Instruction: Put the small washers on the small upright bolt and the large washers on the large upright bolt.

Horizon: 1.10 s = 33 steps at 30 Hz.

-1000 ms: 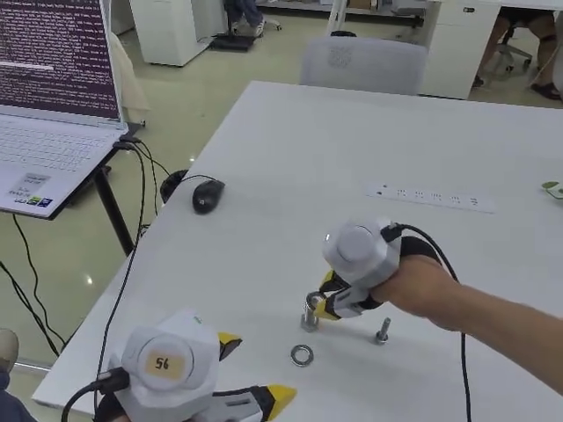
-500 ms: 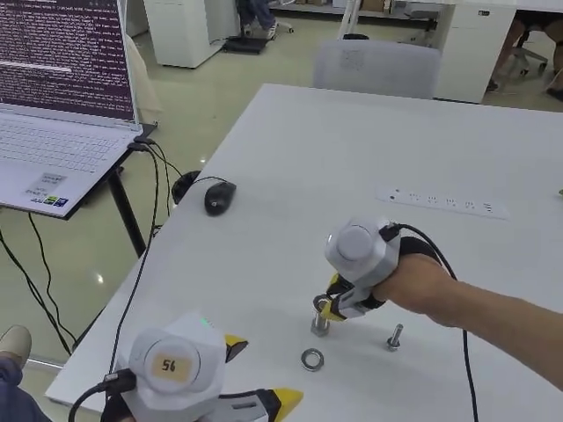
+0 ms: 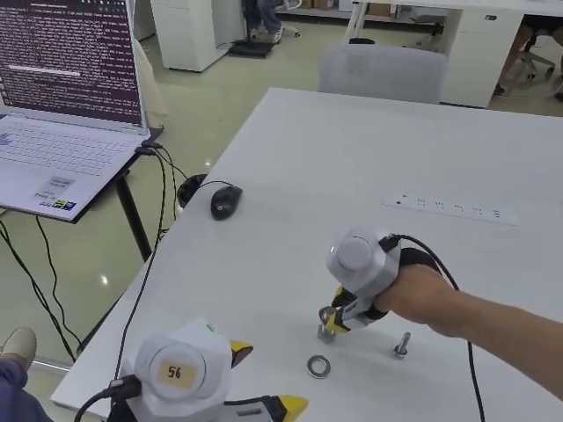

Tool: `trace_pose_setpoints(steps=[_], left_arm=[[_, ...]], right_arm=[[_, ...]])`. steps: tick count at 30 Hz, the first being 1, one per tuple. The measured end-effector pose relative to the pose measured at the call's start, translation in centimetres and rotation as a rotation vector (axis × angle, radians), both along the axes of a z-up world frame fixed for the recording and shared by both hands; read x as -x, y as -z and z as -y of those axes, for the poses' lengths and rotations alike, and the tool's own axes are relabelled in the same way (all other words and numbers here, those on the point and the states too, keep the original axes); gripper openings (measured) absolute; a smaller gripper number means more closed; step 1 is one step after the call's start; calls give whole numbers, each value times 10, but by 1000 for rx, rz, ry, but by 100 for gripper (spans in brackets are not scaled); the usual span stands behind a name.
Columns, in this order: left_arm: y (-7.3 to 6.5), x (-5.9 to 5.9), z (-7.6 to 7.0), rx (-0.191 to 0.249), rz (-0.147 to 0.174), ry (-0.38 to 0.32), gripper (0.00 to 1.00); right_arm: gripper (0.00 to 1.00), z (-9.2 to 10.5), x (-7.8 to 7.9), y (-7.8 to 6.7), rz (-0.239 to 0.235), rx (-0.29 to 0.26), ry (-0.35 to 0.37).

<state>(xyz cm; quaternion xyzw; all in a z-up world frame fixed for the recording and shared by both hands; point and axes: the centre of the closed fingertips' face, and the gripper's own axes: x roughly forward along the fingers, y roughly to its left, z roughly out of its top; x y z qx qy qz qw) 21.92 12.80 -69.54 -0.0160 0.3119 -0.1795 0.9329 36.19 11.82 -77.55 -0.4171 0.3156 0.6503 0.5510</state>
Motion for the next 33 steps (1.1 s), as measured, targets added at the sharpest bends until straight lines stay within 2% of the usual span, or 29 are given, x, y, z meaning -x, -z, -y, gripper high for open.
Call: trace_pose_setpoints(steps=[17,23,29,33], left_arm=[[1,3,-2,-1,-4,-7,58],[0,3,-4,-4,-5,-6,58],[0,2,-6,-5,-3,-11,58],[1,3,-4,-3,-5,-7,58]], right_arm=[[24,-2,-1,38,-10,51,69],[25,-1,-2,37,-15,40,86],[25,17,-4,32,-5,41,116],[25,32,4,30,-6,51,122]])
